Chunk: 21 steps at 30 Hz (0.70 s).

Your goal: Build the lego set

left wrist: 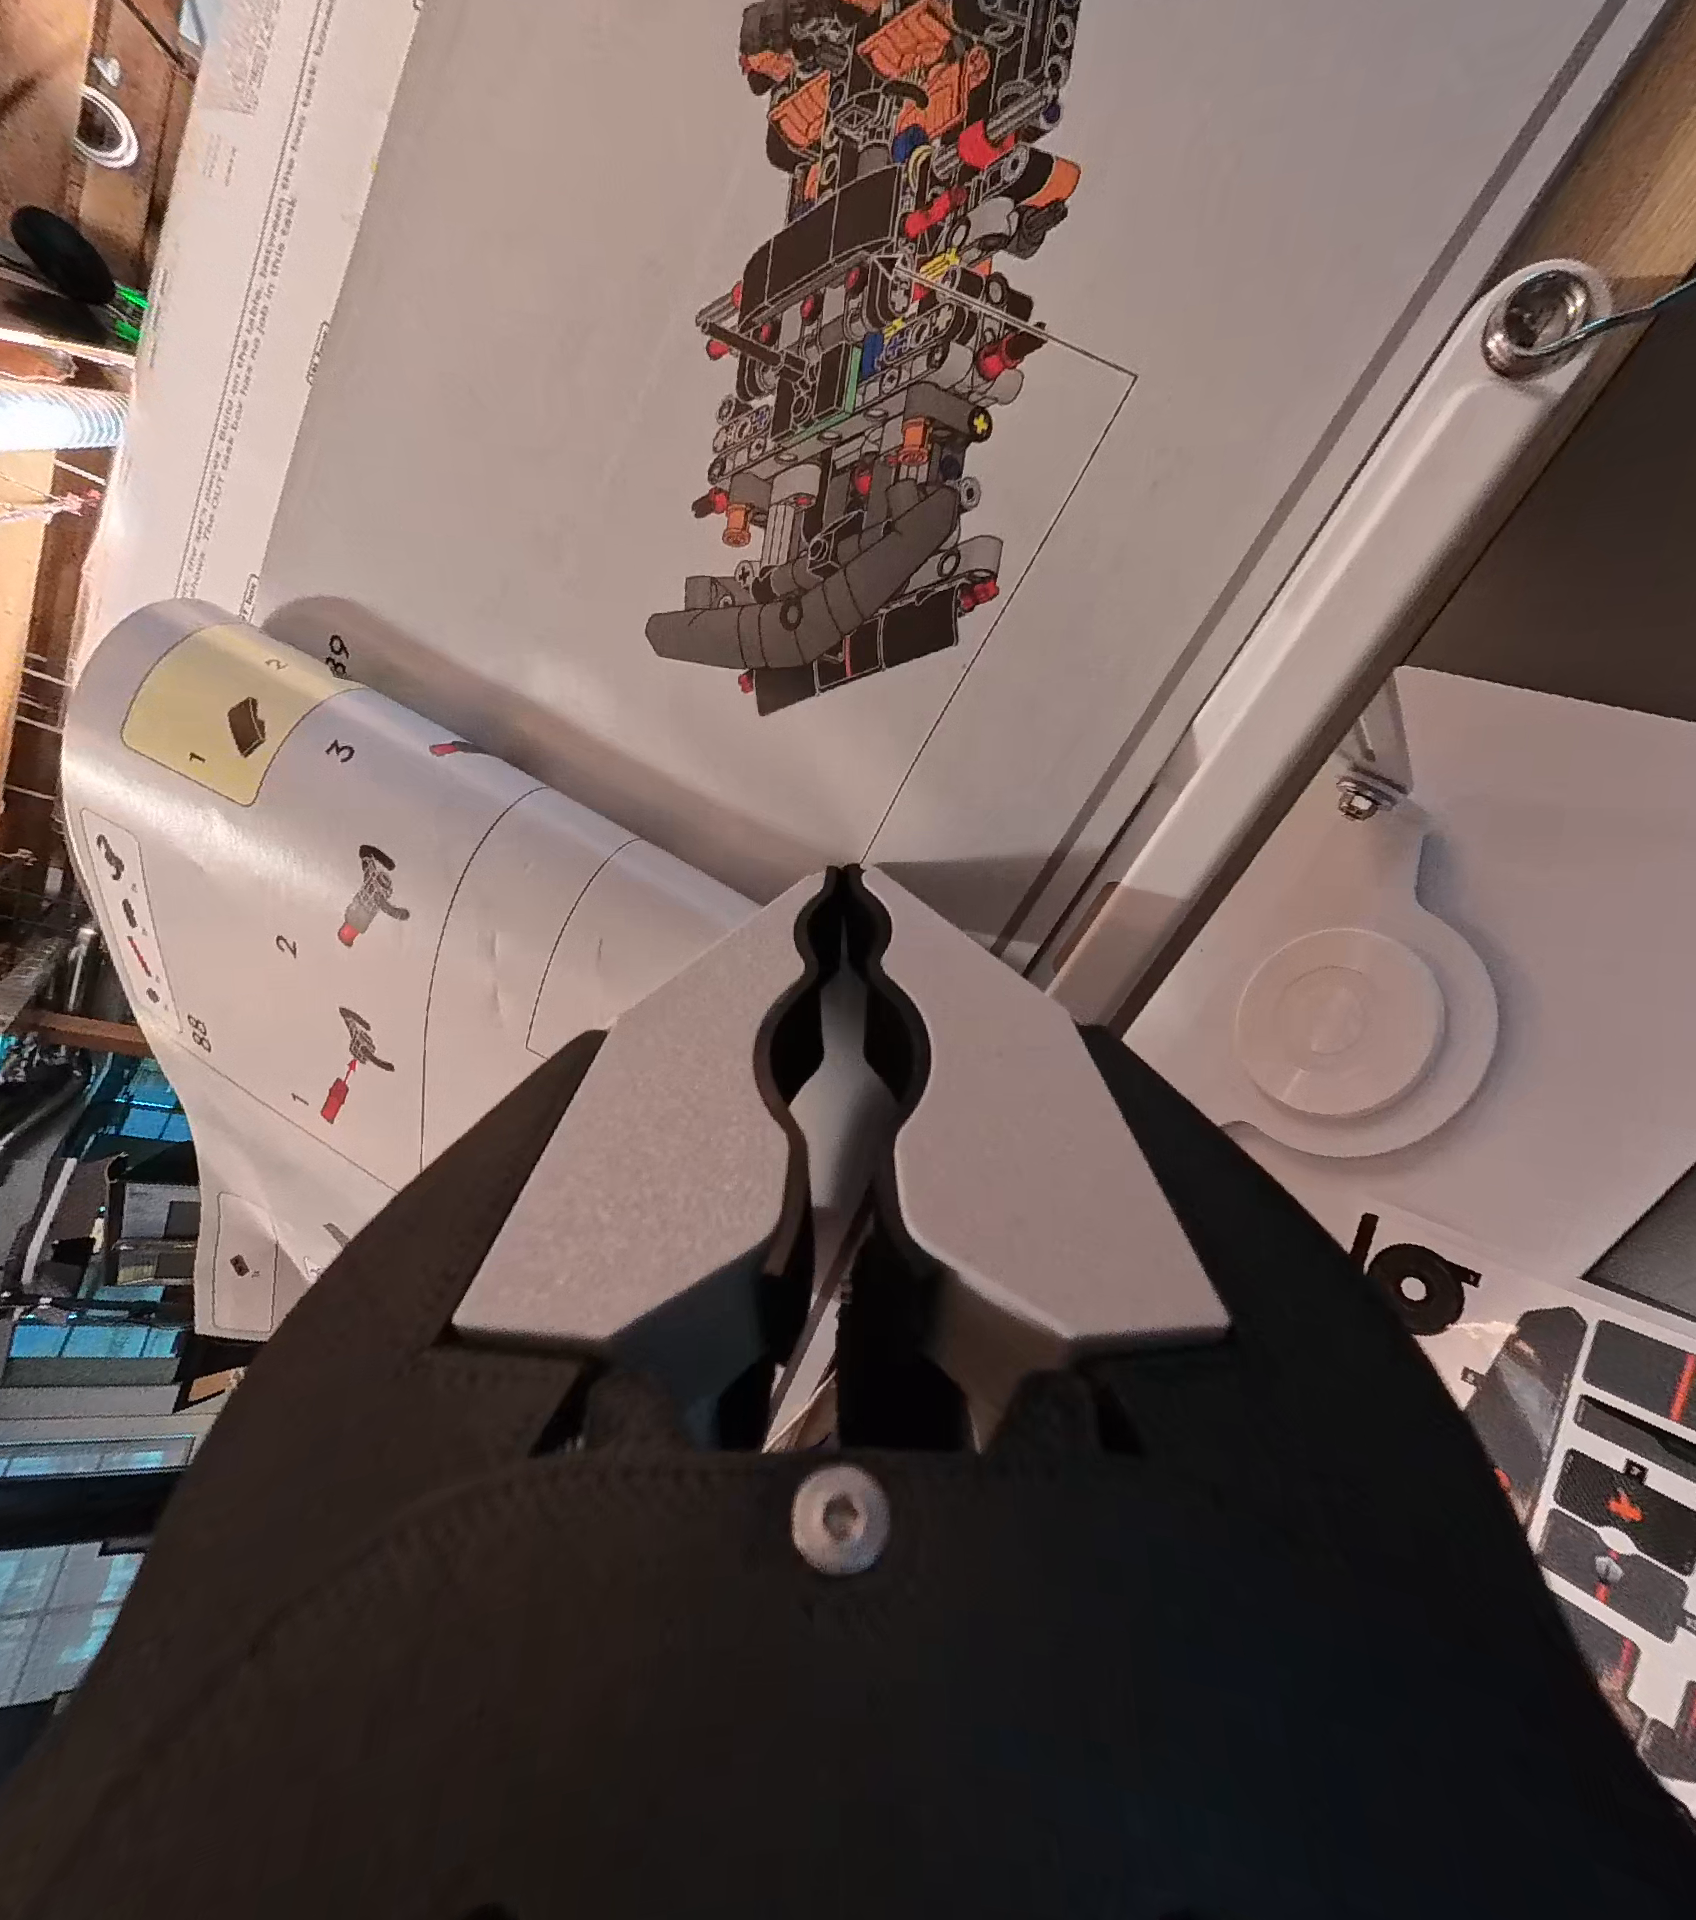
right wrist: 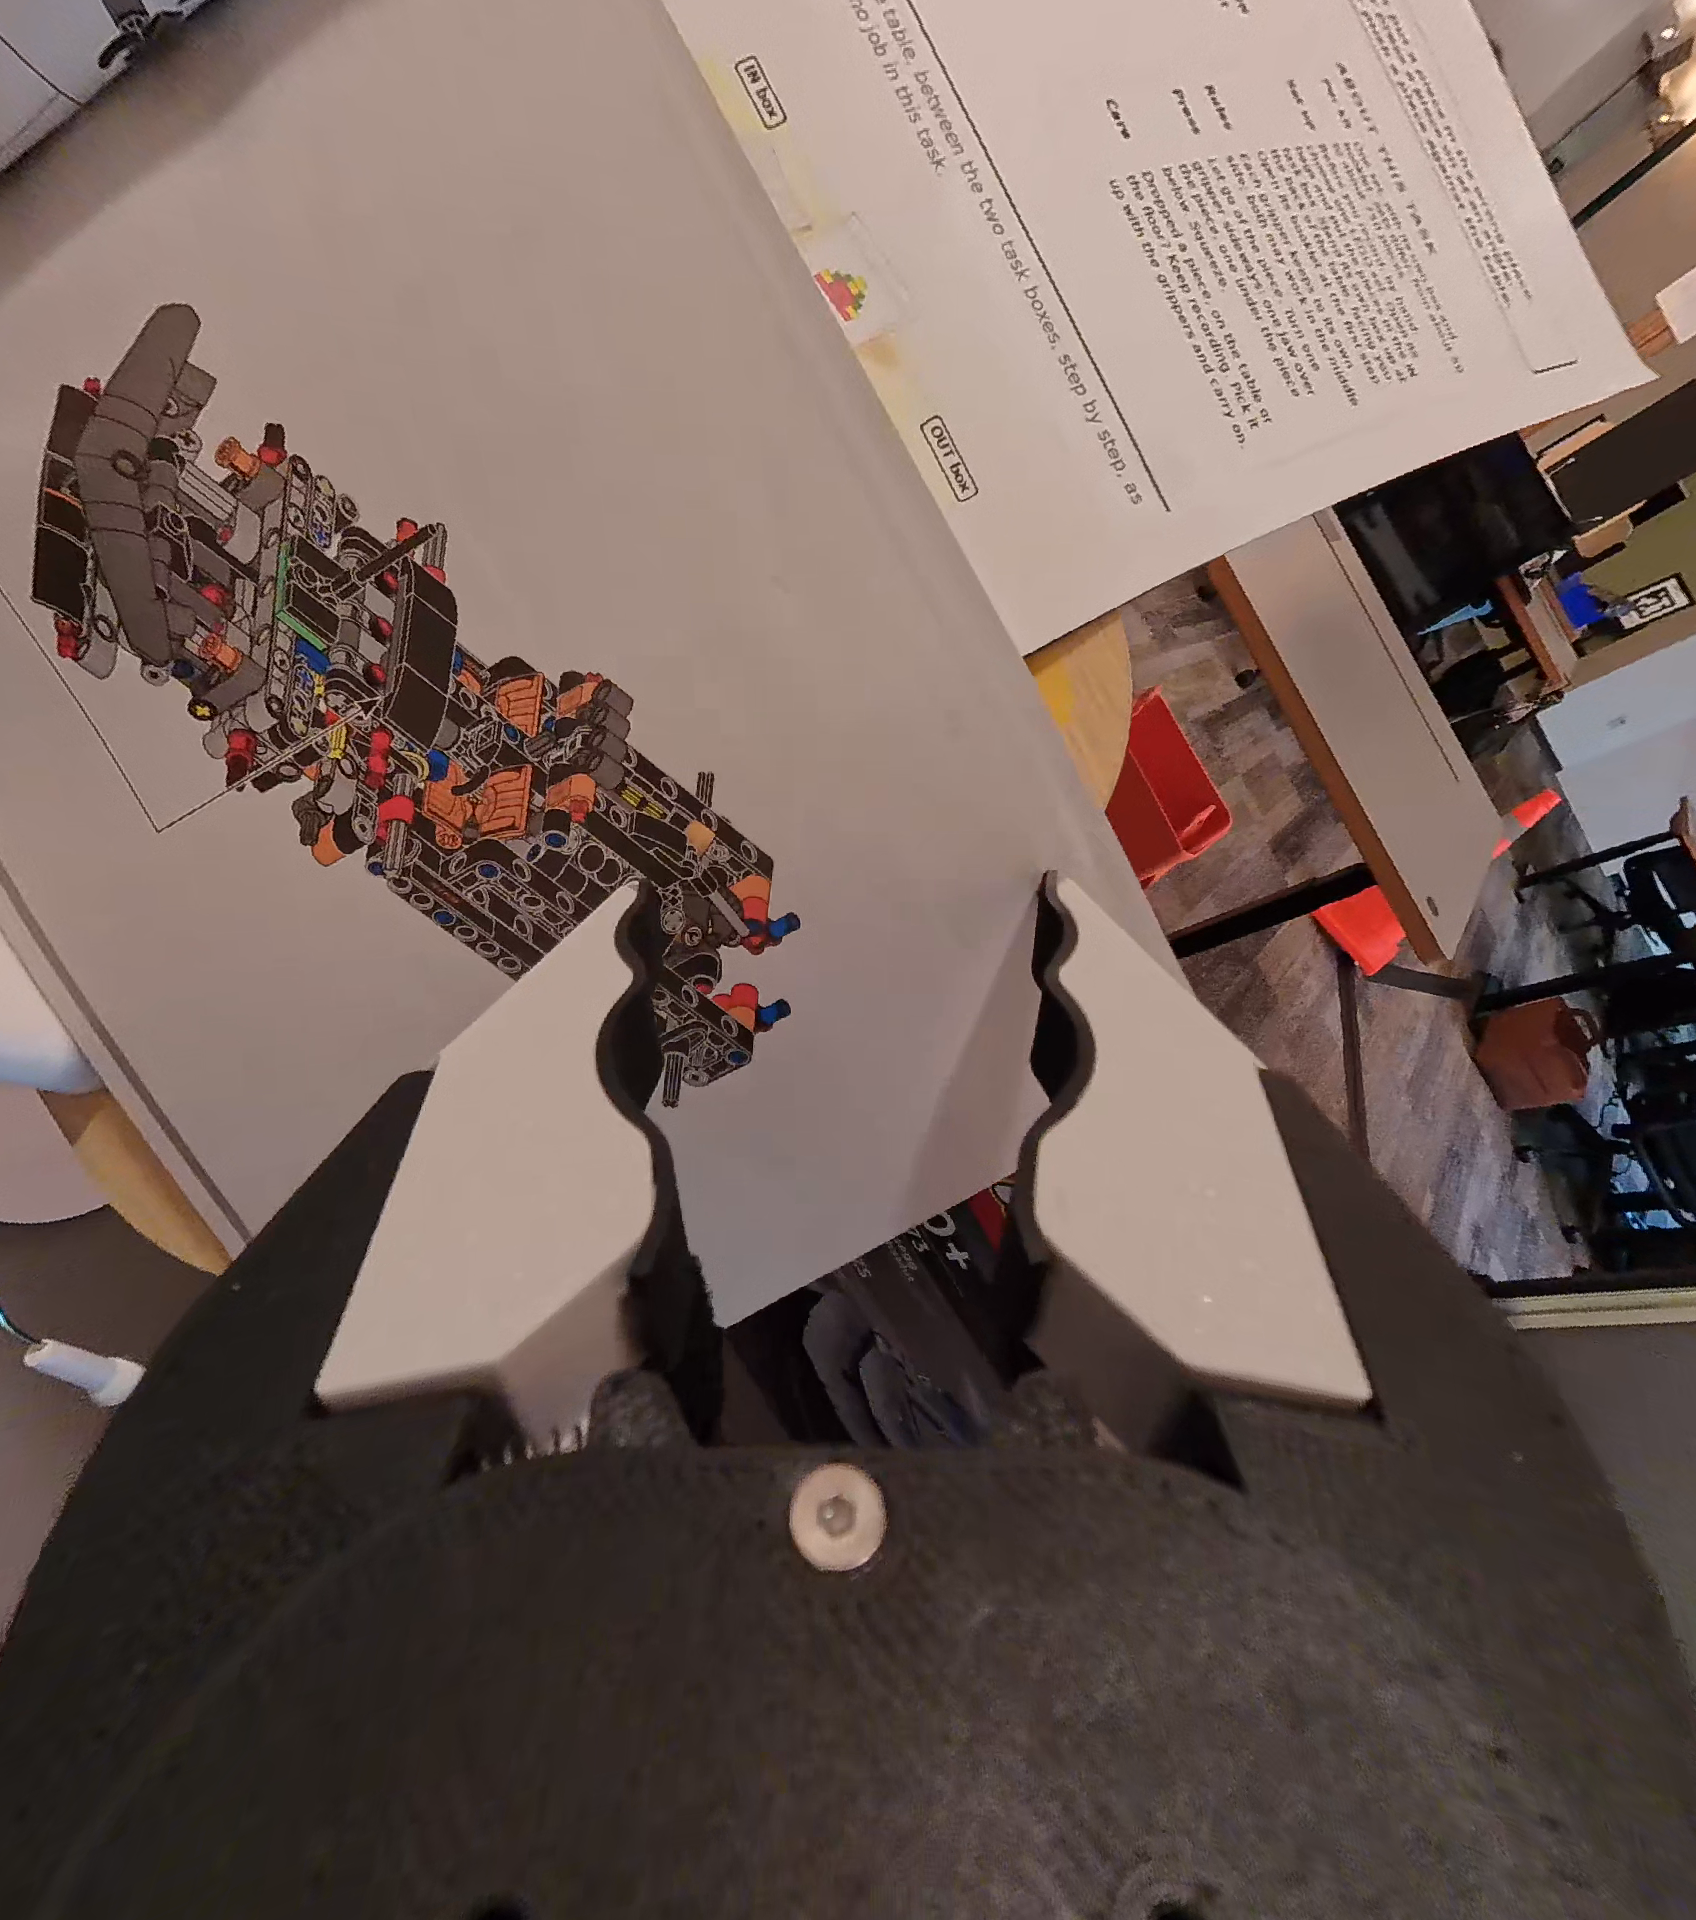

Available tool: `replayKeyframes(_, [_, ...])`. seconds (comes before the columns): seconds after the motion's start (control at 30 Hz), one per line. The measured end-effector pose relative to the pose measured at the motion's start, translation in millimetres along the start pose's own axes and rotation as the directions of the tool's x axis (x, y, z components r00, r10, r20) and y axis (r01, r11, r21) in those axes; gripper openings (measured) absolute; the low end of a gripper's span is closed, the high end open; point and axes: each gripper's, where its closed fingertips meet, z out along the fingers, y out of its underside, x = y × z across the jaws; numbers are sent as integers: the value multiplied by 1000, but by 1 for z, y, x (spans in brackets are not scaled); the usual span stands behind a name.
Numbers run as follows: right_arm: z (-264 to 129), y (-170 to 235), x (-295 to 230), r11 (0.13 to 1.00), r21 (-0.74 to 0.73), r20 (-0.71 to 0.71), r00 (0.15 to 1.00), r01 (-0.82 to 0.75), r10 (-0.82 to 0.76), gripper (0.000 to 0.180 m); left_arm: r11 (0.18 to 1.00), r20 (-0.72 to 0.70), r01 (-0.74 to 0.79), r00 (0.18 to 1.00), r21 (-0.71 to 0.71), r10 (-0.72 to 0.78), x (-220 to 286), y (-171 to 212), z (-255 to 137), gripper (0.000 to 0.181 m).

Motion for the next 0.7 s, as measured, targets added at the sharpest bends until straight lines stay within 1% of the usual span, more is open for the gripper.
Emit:
replayKeyframes(0.1, [0,0,-1,1000,-1,-9,1000,11,-11,67,1000,-3,-2,1000,-1,2,0,0,0,0])
replayKeyframes(0.23, [0,-1,-6,999,-5,-13,999,42,-42,53,1000,-4,-4,1000,-2,4,1,0,-1,0])
replayKeyframes(0.37, [-2,-1,-9,998,-10,-18,998,54,-54,49,1000,-5,-7,1000,-5,7,1,0,-1,0])
replayKeyframes(0.5, [-4,-1,-14,995,-21,-35,994,98,-99,36,1000,-2,-9,1000,-4,9,1,0,-2,0])
replayKeyframes(0.7, [-8,-1,-21,994,-29,-21,994,105,-105,15,1000,-1,-6,1000,-6,6,1,0,-2,0])
